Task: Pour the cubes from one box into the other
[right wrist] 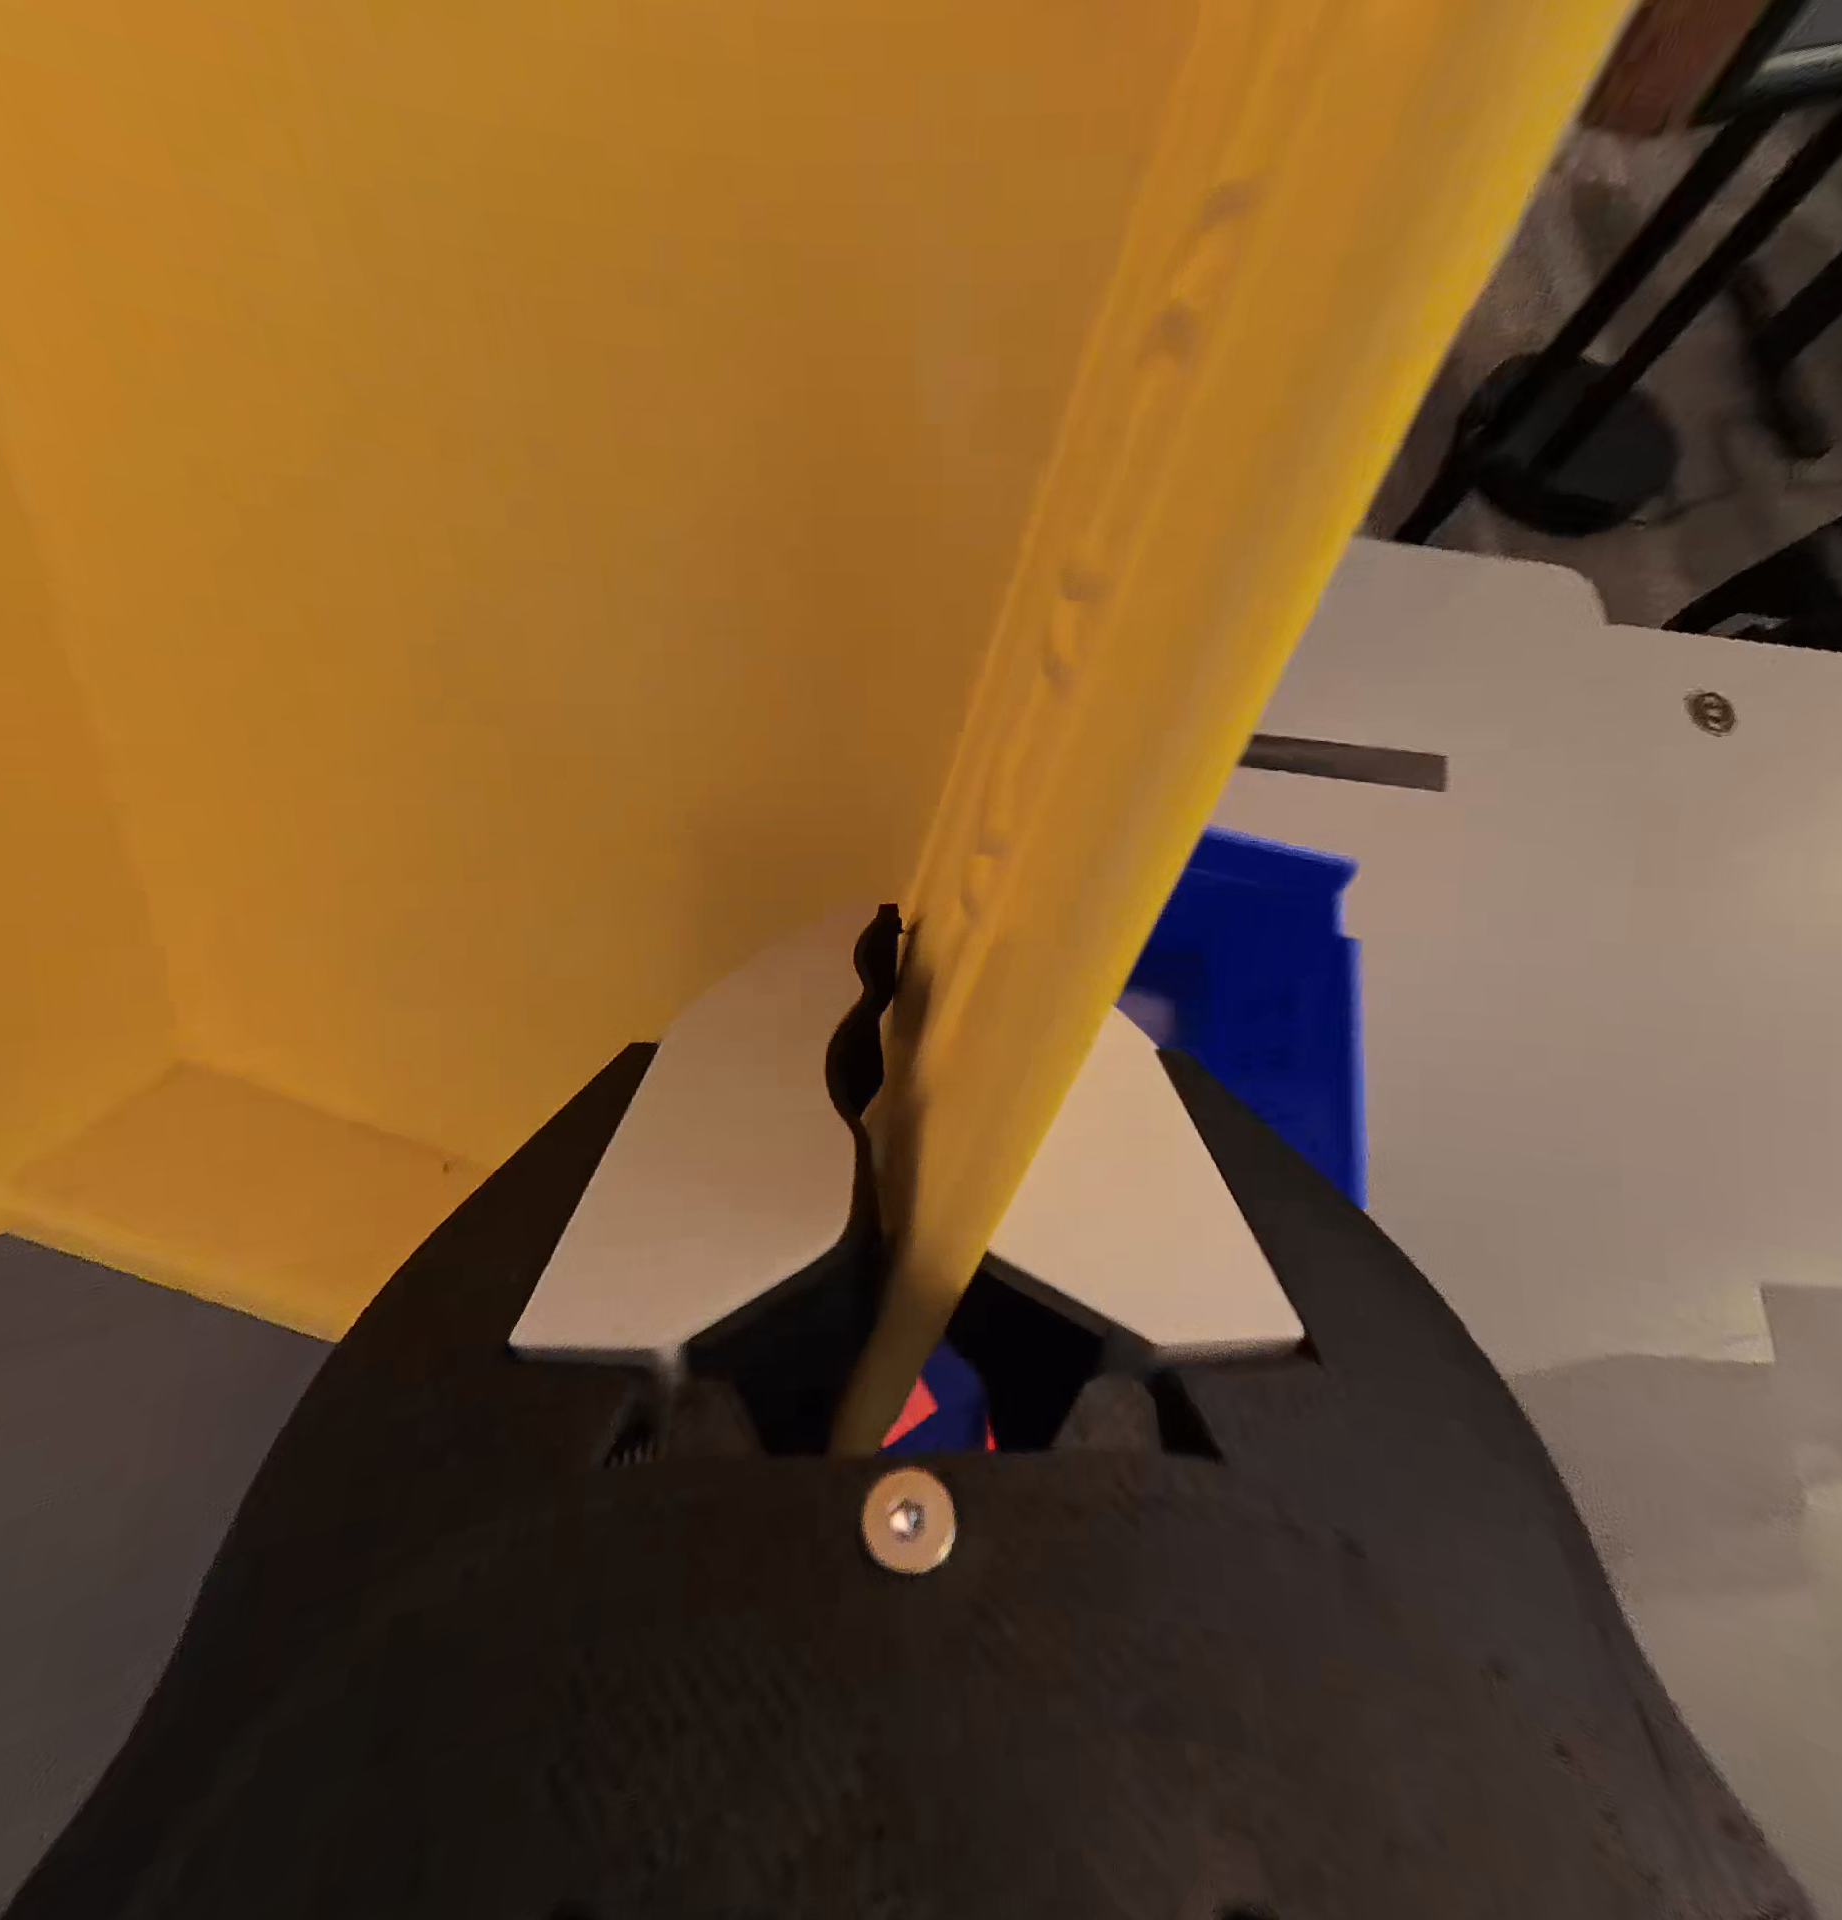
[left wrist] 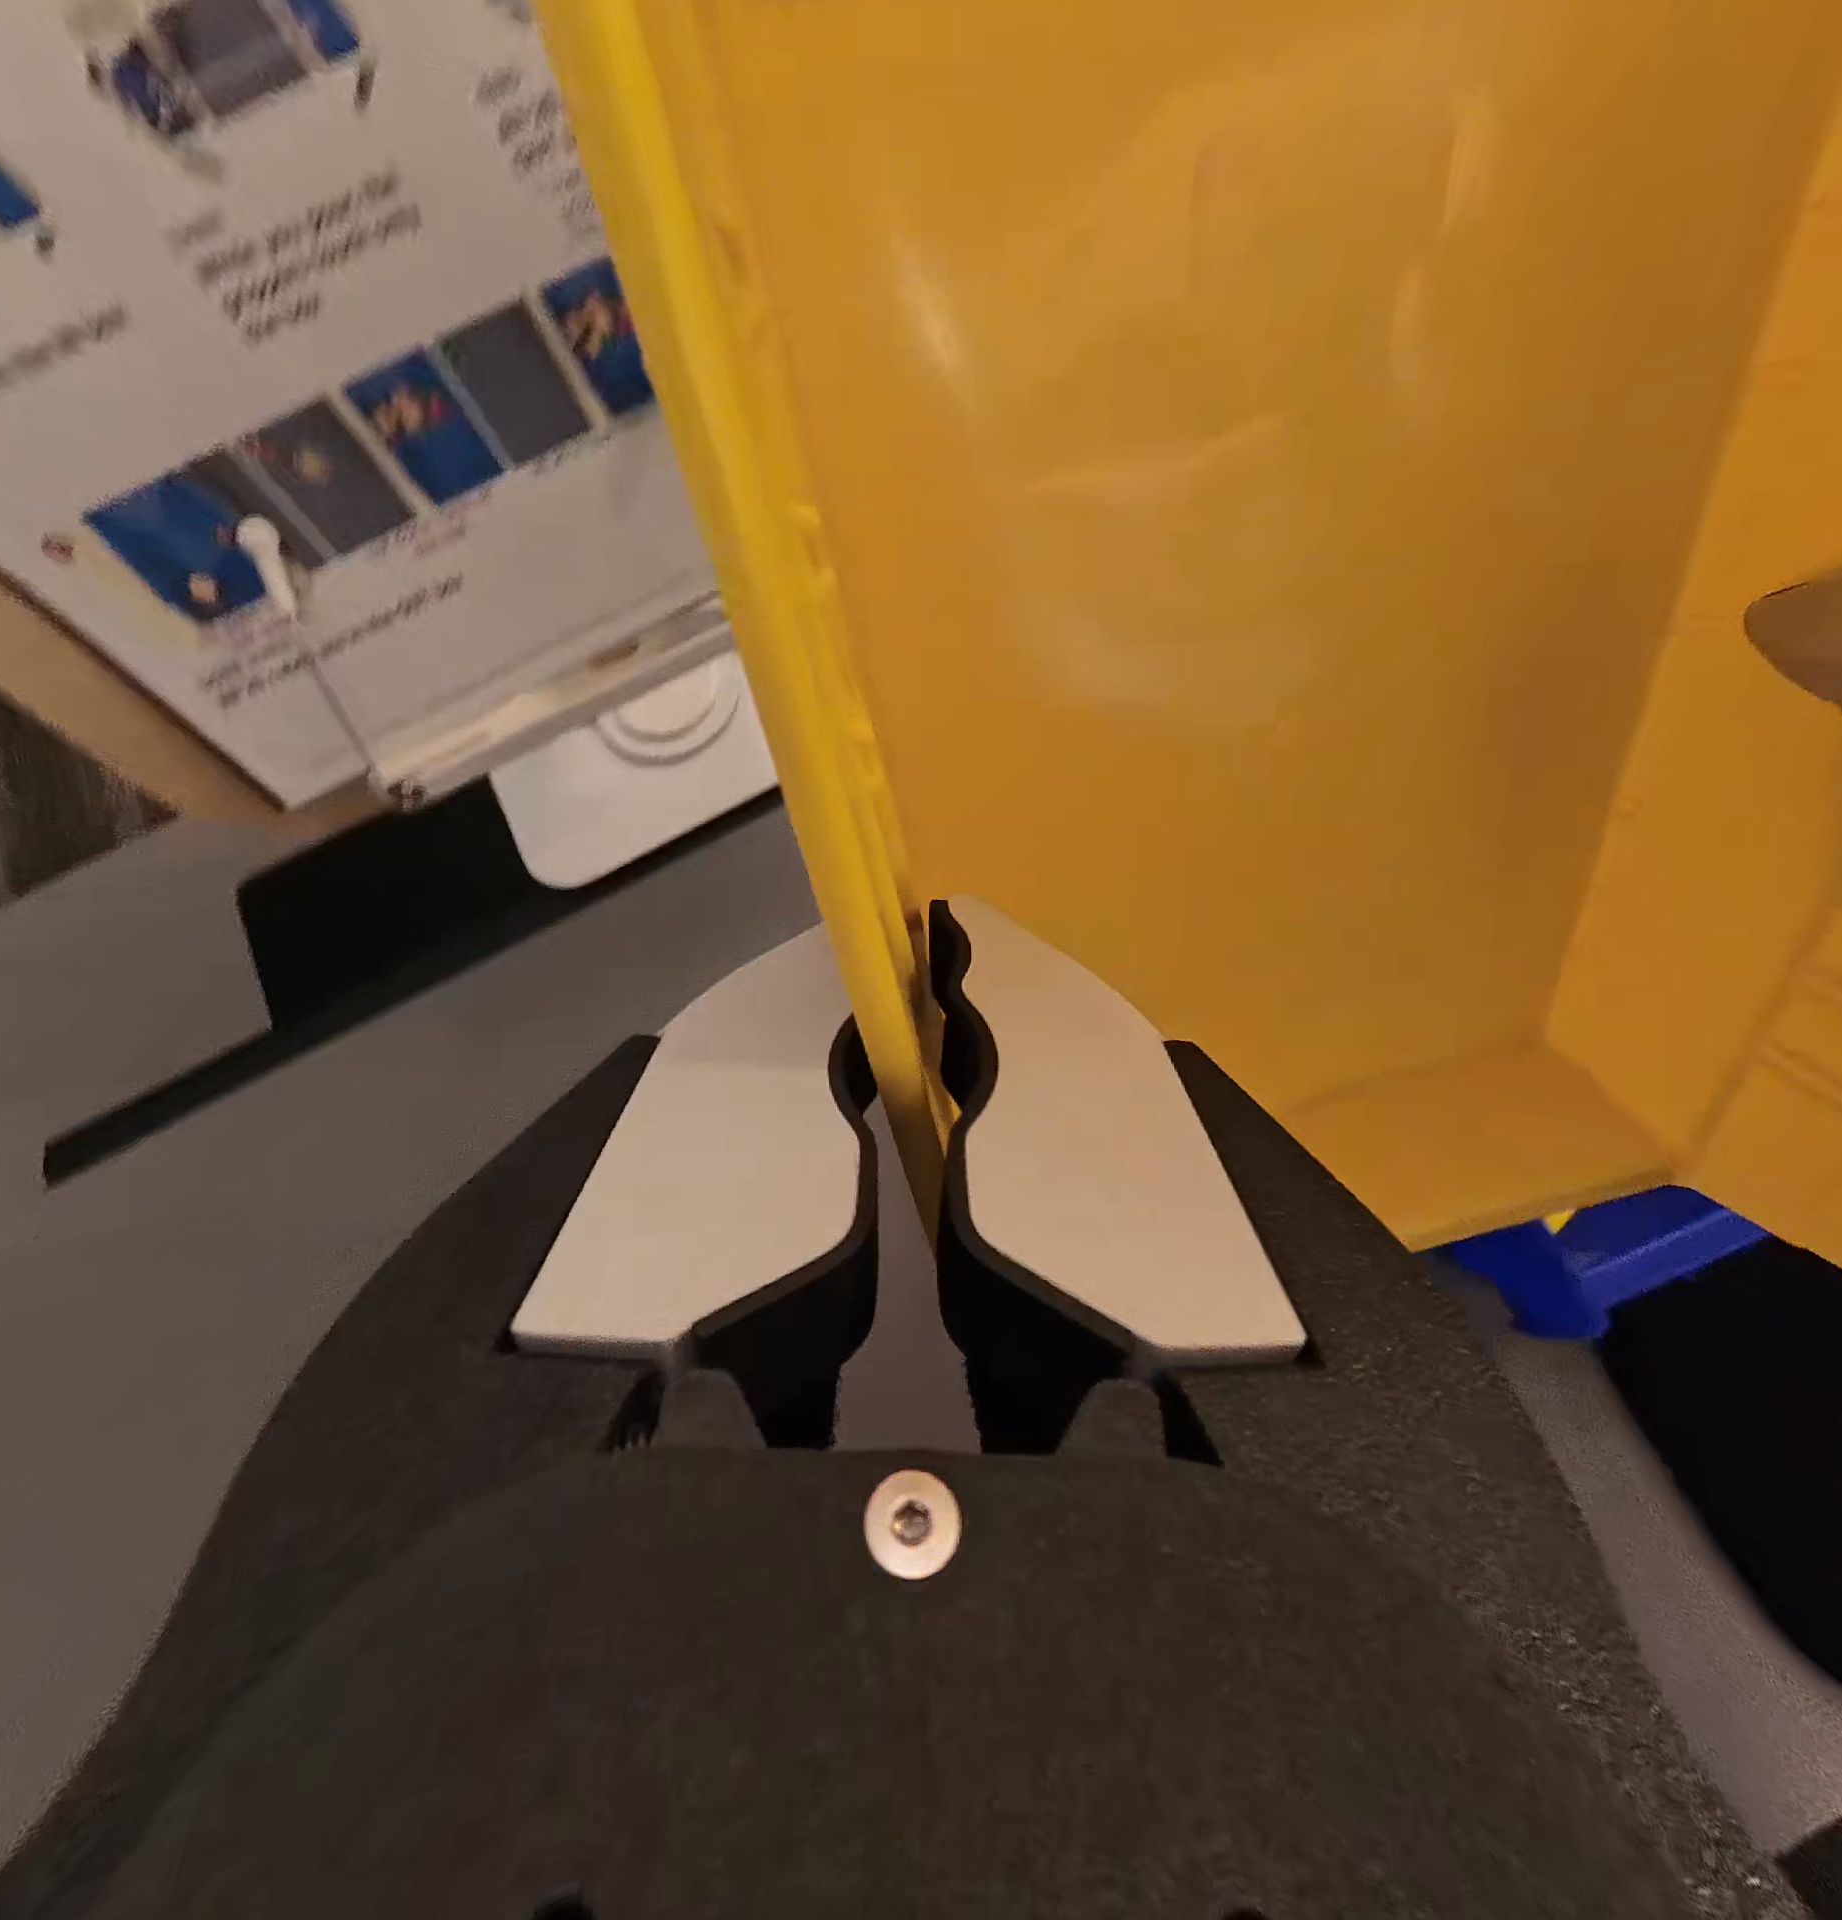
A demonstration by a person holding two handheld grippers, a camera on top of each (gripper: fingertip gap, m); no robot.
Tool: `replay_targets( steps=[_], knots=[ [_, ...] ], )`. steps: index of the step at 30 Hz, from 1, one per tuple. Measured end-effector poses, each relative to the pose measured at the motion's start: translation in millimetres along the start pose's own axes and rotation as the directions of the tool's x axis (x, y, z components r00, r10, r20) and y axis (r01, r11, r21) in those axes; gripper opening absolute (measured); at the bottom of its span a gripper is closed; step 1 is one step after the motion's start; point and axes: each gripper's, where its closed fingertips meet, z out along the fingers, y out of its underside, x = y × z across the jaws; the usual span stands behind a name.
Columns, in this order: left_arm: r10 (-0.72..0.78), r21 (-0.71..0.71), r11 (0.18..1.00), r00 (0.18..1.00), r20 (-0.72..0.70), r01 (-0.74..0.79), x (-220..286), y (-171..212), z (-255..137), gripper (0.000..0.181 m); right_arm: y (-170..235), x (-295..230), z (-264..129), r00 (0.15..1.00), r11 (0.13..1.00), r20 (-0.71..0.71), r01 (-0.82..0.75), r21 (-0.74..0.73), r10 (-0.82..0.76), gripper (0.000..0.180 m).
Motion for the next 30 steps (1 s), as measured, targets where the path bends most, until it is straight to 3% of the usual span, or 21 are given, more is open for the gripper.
replay_targets(
  steps=[6,15,21,30],
  knots=[
    [-0.106,-0.211,0.972,0.994,-0.001,0.104,-46,75,1,0.007,24,-68,21,0.993,0.977,0.067,0.105,-0.184,-0.094,0.005],
    [-0.248,-0.519,0.828,0.969,0.000,0.211,-106,190,-5,0.007,92,-179,58,0.958,0.841,0.269,0.223,-0.493,-0.096,0.005],
    [-0.266,-0.665,0.724,0.964,-0.023,0.184,-89,231,30,0.007,138,-175,81,0.960,0.718,0.266,0.249,-0.650,-0.091,0.005],
    [-0.270,-0.753,0.645,0.961,-0.067,0.129,-45,237,69,0.008,177,-129,99,0.967,0.633,0.253,0.212,-0.744,-0.026,0.005]
  ],
)
